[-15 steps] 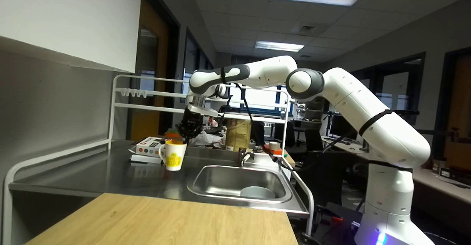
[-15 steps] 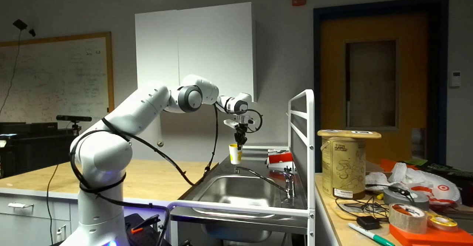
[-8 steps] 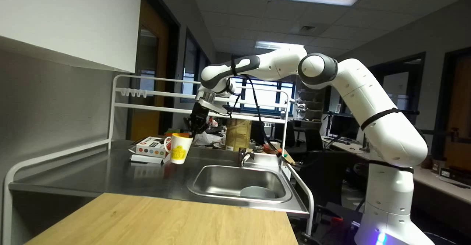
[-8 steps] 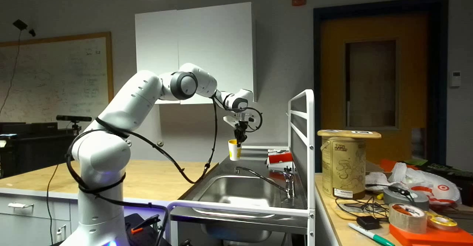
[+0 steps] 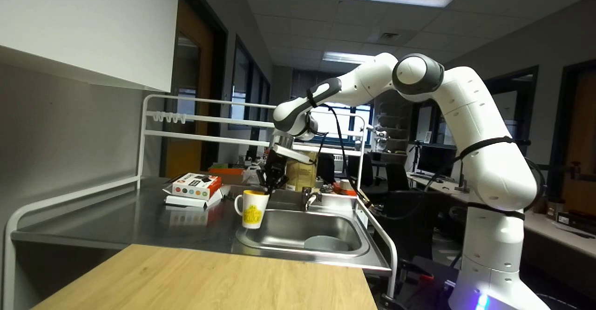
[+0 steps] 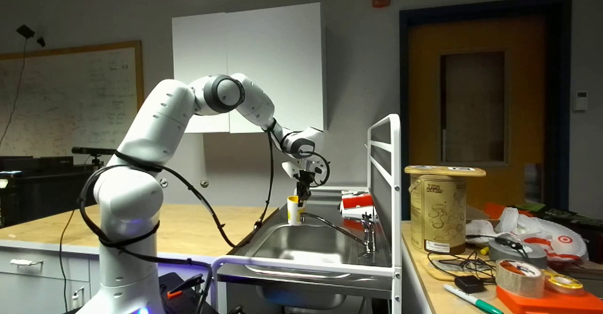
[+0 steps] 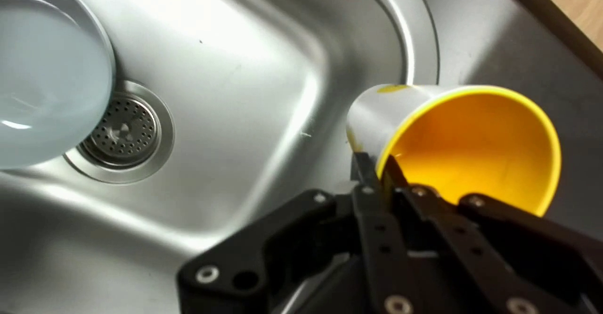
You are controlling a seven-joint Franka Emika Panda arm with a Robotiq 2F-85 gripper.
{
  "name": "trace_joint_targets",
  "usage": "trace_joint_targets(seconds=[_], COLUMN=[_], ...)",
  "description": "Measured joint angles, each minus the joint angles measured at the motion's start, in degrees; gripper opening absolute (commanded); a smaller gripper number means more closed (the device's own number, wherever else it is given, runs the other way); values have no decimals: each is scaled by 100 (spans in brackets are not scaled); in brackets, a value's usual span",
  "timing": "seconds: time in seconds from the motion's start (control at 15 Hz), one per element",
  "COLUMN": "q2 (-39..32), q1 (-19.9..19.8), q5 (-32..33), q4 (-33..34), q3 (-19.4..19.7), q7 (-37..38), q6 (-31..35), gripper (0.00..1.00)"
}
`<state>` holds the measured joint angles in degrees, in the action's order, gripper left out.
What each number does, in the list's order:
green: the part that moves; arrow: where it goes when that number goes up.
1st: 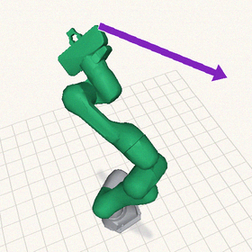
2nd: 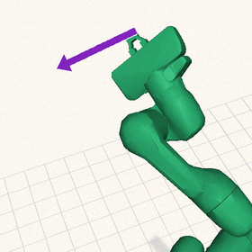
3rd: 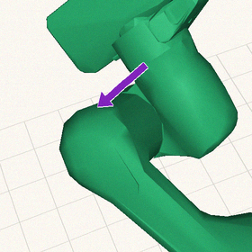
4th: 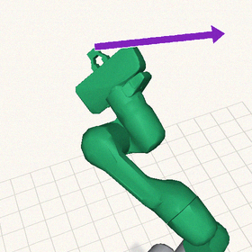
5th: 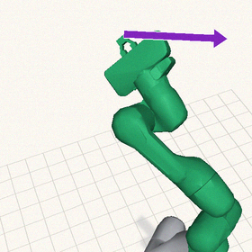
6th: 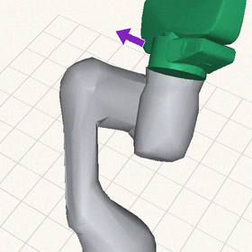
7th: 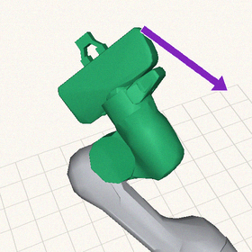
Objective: Take the mug from beside the sink and put it in the sink
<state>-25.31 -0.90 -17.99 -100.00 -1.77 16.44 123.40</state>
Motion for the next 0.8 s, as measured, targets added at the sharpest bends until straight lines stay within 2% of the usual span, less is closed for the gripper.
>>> trace_joint_targets(seconds=[0.47,0.8], q2=[784,957], q1=[-14,95], q5=[1,397], q4=[-1380,-1784], q3=[96,290], q7=[75,1005], q6=[232,563], gripper=[6,6])
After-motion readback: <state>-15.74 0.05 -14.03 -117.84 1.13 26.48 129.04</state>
